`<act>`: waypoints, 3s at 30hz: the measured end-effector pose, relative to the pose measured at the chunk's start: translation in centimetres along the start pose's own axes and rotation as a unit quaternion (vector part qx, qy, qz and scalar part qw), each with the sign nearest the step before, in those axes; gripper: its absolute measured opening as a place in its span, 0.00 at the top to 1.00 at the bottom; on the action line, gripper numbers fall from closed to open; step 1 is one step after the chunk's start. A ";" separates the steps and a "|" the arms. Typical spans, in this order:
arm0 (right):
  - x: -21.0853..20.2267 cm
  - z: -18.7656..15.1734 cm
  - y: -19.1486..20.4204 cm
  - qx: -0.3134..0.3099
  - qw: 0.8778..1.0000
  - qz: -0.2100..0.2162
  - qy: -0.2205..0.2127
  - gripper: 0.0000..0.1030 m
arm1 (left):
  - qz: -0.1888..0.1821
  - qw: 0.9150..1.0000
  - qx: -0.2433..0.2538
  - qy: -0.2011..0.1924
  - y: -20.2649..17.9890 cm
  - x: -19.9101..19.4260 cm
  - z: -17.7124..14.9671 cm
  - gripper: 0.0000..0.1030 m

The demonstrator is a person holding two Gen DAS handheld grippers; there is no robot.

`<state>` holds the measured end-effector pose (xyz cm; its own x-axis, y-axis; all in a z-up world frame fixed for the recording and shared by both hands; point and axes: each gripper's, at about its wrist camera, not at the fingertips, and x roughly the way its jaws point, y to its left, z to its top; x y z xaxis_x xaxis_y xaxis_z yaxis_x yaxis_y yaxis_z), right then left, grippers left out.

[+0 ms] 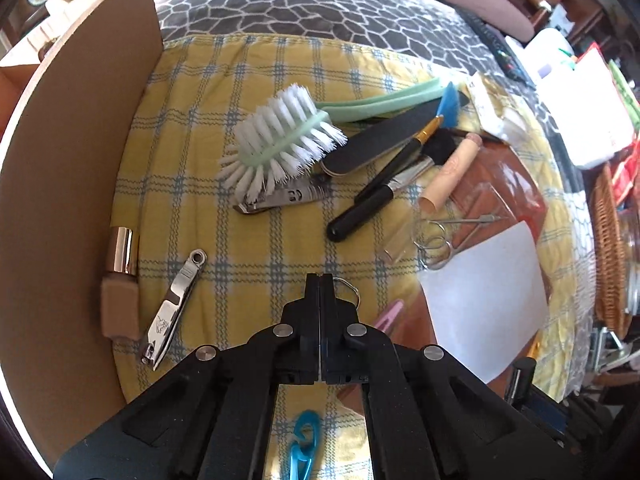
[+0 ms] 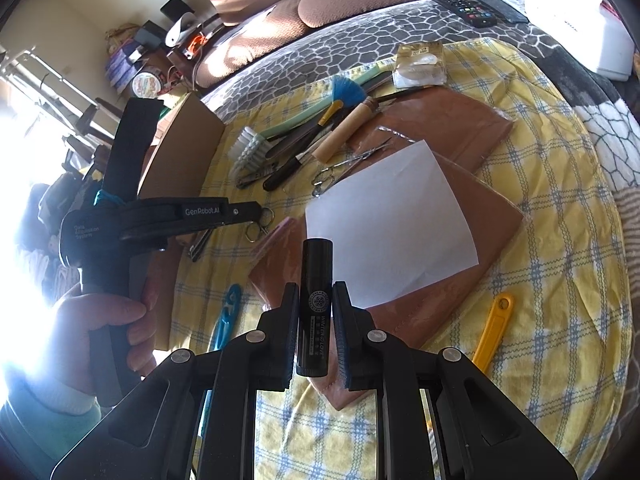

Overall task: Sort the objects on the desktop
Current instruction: 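Hold the black tube in the right gripper while the left gripper approaches the metal keyring, then close the left gripper on the keyring of the pink nail file and lift it, then carry the pink file with the left gripper while the right gripper carries the black tube to the box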

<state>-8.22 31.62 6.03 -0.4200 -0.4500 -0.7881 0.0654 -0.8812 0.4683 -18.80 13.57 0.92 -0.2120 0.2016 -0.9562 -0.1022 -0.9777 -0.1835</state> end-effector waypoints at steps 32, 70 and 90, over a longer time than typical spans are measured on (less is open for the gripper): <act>-1.4 0.4 2.4 -0.005 1.000 -0.014 -0.006 0.85 | -0.017 0.995 0.096 0.008 -2.2 -1.1 -1.8 0.71; -2.9 1.3 8.9 -0.037 0.999 -0.033 -0.013 0.85 | -0.071 0.994 0.058 -0.060 4.2 -12.6 -4.3 0.92; 0.1 1.1 19.5 -0.086 0.996 -0.021 -0.002 0.85 | -0.067 0.993 0.006 -0.095 15.5 -19.3 -7.5 0.92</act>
<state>-7.99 14.54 15.54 -0.4285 -0.4119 -0.8042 0.2022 -0.9112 0.3590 -8.97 -5.88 14.86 -0.3750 0.3385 -0.8630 -0.1532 -0.9408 -0.3024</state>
